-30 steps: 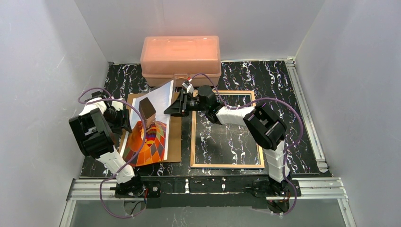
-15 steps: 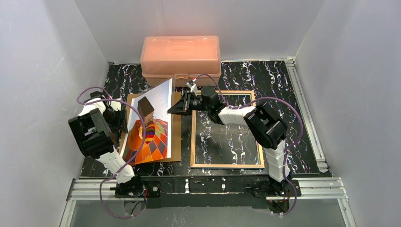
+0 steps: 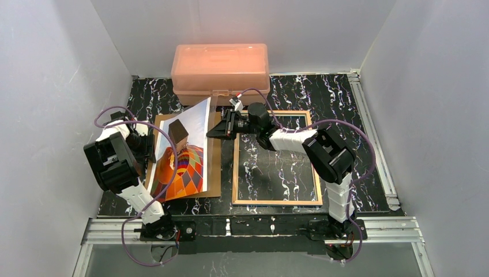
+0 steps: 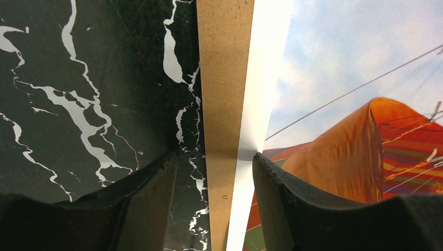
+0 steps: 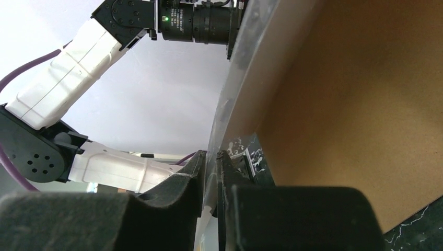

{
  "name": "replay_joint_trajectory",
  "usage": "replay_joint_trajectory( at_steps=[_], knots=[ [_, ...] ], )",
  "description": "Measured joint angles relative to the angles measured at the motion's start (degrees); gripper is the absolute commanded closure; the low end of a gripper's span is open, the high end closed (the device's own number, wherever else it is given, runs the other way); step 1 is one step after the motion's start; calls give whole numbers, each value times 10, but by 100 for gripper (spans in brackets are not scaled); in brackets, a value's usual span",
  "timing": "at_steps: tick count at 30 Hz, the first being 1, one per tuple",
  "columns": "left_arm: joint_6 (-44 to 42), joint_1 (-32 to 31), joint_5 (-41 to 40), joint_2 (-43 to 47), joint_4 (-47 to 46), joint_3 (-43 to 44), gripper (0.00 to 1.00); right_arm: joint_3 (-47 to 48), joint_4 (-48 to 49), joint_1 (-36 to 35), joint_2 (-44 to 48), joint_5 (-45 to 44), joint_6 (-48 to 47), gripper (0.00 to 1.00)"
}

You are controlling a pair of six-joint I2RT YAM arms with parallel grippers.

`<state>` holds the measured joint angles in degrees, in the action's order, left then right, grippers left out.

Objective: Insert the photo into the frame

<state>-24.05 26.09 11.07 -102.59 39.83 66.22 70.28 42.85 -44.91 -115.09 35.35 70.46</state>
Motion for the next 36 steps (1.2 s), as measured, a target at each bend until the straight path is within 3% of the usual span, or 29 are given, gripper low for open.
replay_joint_trajectory(
  at_steps=[10, 25, 36],
  knots=[
    [-2, 0, 0, 0, 0, 0, 46, -6, -72, 17, 24, 3, -33, 94],
    [-4, 0, 5, 0, 19, 4, 45, 43, -558, 120, 278, -43, -308, 99],
    [-4, -7, 17, 4, 44, 25, 43, 80, -833, 230, 370, -70, -450, 99]
  ],
)
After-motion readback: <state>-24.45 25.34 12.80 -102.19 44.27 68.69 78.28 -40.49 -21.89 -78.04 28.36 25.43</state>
